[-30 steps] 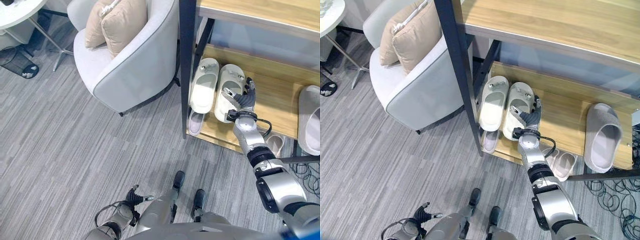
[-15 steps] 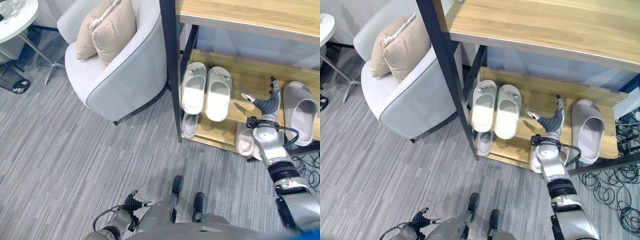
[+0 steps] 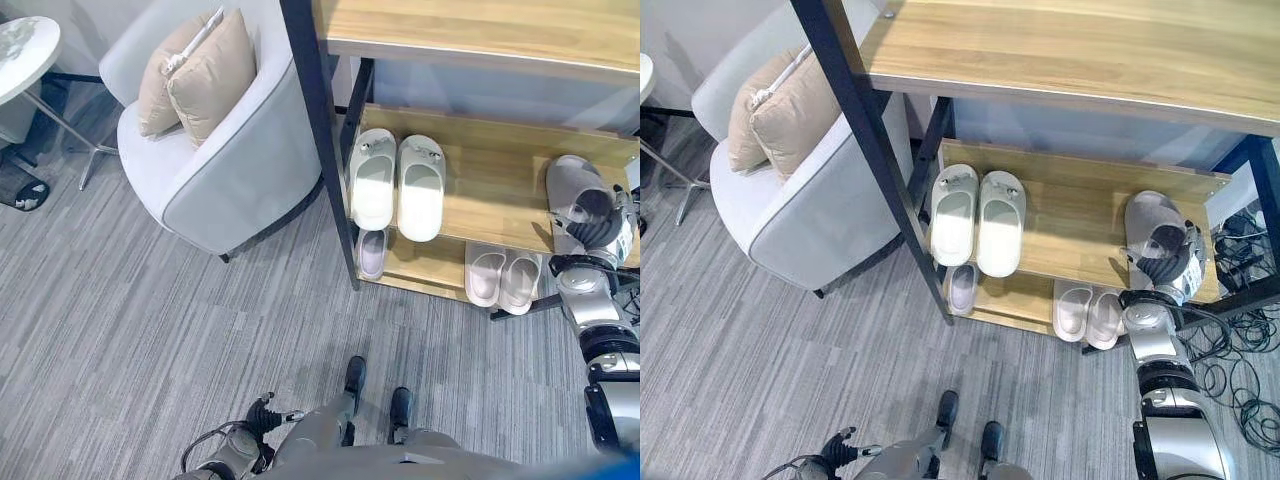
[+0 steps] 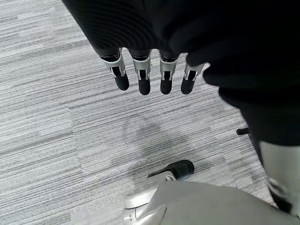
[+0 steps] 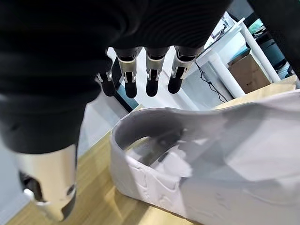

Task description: Arrange the slippers neatly on the shoe rack.

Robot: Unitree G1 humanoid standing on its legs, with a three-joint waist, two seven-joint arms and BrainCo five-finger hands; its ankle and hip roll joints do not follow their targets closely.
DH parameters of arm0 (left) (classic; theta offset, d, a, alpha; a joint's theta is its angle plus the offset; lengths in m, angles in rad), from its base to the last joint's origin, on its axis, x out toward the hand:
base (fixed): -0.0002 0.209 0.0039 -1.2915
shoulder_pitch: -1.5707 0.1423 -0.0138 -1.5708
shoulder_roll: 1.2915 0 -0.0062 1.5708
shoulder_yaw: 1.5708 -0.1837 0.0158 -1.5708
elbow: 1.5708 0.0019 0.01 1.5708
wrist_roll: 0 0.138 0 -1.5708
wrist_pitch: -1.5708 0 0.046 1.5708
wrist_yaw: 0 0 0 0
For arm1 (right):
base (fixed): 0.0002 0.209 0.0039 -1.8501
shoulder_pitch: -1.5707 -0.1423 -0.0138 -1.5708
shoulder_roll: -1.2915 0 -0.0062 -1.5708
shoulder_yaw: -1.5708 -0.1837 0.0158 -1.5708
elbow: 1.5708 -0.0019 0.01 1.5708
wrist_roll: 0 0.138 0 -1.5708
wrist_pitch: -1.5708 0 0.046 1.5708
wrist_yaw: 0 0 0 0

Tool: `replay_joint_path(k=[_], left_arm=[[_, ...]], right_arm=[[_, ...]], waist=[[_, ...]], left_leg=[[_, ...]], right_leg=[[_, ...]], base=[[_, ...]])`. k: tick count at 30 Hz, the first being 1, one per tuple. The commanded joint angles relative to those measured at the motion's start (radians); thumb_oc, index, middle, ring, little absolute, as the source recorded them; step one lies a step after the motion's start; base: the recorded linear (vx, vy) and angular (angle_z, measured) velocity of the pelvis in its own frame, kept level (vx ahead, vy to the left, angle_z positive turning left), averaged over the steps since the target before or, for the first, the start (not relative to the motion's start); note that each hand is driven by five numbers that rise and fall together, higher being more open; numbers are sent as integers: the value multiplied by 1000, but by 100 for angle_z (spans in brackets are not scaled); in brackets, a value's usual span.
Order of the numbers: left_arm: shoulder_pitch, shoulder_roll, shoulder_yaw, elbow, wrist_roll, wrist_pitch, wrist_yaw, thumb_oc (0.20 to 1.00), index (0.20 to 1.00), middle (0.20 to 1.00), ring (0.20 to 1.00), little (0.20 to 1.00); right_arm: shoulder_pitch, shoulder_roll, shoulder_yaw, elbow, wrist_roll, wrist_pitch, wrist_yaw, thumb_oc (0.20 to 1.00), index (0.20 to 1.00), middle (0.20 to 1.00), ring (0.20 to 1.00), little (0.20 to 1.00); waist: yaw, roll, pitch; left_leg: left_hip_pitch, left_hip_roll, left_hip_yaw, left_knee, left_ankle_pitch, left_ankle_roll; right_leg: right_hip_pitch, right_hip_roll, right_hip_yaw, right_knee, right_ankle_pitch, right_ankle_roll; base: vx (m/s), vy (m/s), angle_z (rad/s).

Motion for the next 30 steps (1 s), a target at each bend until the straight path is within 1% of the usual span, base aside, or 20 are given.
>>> replay_joint_path(k=[1,5,7,13,18,20,21,22,24,30], left_arm=[[-19,-48,-26,87,-6,0,-8,1000,1000,1000,1000,1000],[-23,-55,-27,92,-15,6,1,1000,1000,1000,1000,1000],[-29,-60,-24,96,-28,11,4,1000,1000,1000,1000,1000],[-56,-67,-14,98,-42,19,18,1000,1000,1000,1000,1000],[-75,-63,-14,100,-46,19,28,1000,1000,1000,1000,1000],[-83,-56,-12,102,-50,18,28,1000,1000,1000,1000,1000],[-87,-51,-14,103,-55,16,29,1000,1000,1000,1000,1000],[-87,-51,-13,103,-55,16,29,1000,1000,1000,1000,1000],[-92,-45,-13,102,-61,16,29,1000,1000,1000,1000,1000],[-116,-42,-11,98,-70,19,35,1000,1000,1000,1000,1000]], right_arm=[[-39,-38,-12,-59,28,-11,-47,1000,1000,1000,1000,1000],[-49,-23,-11,-36,63,-6,-47,1000,1000,1000,1000,1000],[-59,-11,-7,-37,69,11,-52,1000,1000,1000,1000,1000],[-53,1,-7,-31,25,65,-79,1000,1000,1000,1000,1000],[-83,-9,8,2,25,84,-74,1000,1000,1000,1000,1000],[-107,-21,24,31,33,88,-64,1000,1000,1000,1000,1000],[-140,-37,47,67,48,86,-42,1000,1000,1000,1000,1000],[-142,-37,48,68,49,85,-42,1000,1000,1000,1000,1000],[-176,-52,89,79,43,92,-8,1000,1000,1000,1000,1000],[-205,-43,126,64,23,95,16,1000,1000,1000,1000,1000]], waist=[[17,-11,11],[10,-6,11],[2,-6,12],[-14,-8,12],[-17,-6,22],[-16,-4,29],[-15,-4,33],[-15,-4,33],[-15,-7,42],[-21,-16,52]], left_leg=[[41,72,65,6,-123,-51],[35,73,72,6,-121,-50],[32,72,77,6,-122,-50],[26,72,82,6,-124,-51],[11,70,88,6,-119,-53],[-2,70,93,6,-114,-54],[-15,70,95,6,-110,-55],[-15,70,95,6,-110,-55],[-28,71,100,6,-105,-55],[-32,70,103,6,-105,-56]], right_leg=[[-34,-130,1,5,33,133],[-44,-131,8,5,36,132],[-50,-131,12,5,39,130],[-58,-132,16,5,41,128],[-78,-133,22,5,50,129],[-92,-133,25,5,57,130],[-106,-134,29,5,63,130],[-107,-134,29,5,63,130],[-122,-134,33,5,70,130],[-124,-133,36,5,71,128]], base=[[0,0,0],[2,-3,-1],[4,-11,-2],[8,-12,-2],[-12,-6,-4],[-29,-3,-11],[-12,-6,-9],[-19,-7,-8],[-2,-1,-2],[8,-1,-2]])
